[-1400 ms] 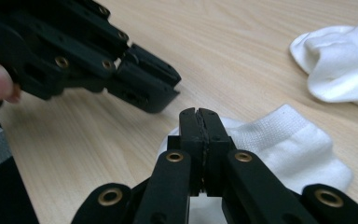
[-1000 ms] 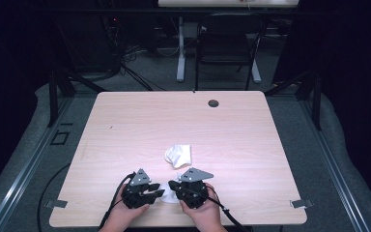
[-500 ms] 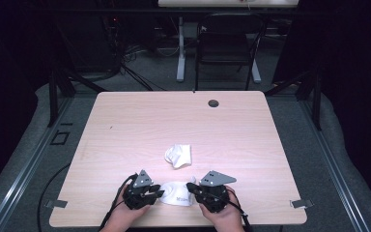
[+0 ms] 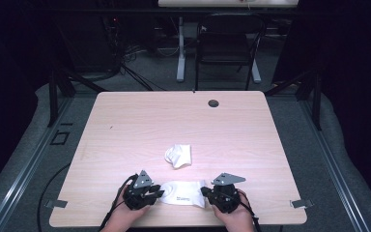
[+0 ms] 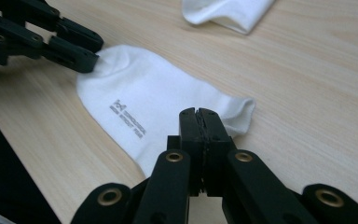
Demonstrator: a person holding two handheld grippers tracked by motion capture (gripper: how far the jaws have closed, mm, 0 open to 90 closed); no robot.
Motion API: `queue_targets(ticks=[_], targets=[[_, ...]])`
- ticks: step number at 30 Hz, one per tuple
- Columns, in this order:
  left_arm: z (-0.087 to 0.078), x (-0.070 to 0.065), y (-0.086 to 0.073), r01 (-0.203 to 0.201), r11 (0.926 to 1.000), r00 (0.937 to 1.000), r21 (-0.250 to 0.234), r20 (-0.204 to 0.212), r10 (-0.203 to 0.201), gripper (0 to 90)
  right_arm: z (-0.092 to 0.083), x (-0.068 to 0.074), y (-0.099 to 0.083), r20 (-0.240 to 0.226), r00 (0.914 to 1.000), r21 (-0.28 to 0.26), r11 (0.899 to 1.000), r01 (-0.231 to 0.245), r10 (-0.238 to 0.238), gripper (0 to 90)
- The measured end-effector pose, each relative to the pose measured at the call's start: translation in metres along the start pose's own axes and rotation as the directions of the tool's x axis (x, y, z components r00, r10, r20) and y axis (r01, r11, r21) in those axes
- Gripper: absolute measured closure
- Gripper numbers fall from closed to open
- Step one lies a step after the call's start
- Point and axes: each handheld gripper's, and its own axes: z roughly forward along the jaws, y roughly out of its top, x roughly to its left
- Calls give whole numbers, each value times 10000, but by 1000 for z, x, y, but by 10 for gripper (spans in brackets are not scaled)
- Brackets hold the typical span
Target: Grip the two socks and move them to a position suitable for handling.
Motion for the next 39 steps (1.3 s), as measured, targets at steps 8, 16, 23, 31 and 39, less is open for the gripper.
queue_targets(ticks=[8, 16, 23, 31, 39], targets=[[0, 0, 0, 22, 10000, 10000, 29, -5, -22, 716, -2, -6, -3, 380, 9988, 66, 9995, -312, 310, 827], [-5, 0, 2, 333, 9983, 9994, -468, 12, -332, 689, -11, 0, 4, -278, 9996, -1362, 9907, -1, -37, 758], [-1, -5, 3, 112, 9983, 9985, -568, 538, -81, 657, 13, 0, -1, -19, 9995, 17, 9995, 310, -310, 732], [5, -8, 2, -167, 9996, 9977, -215, 660, 181, 664, 22, -2, -5, 371, 9973, 596, 9963, 615, -638, 724], [5, -9, 2, -278, 9994, 9981, -190, 550, 289, 680, 16, -9, -7, 556, 9983, 678, 9976, 124, -162, 760]])
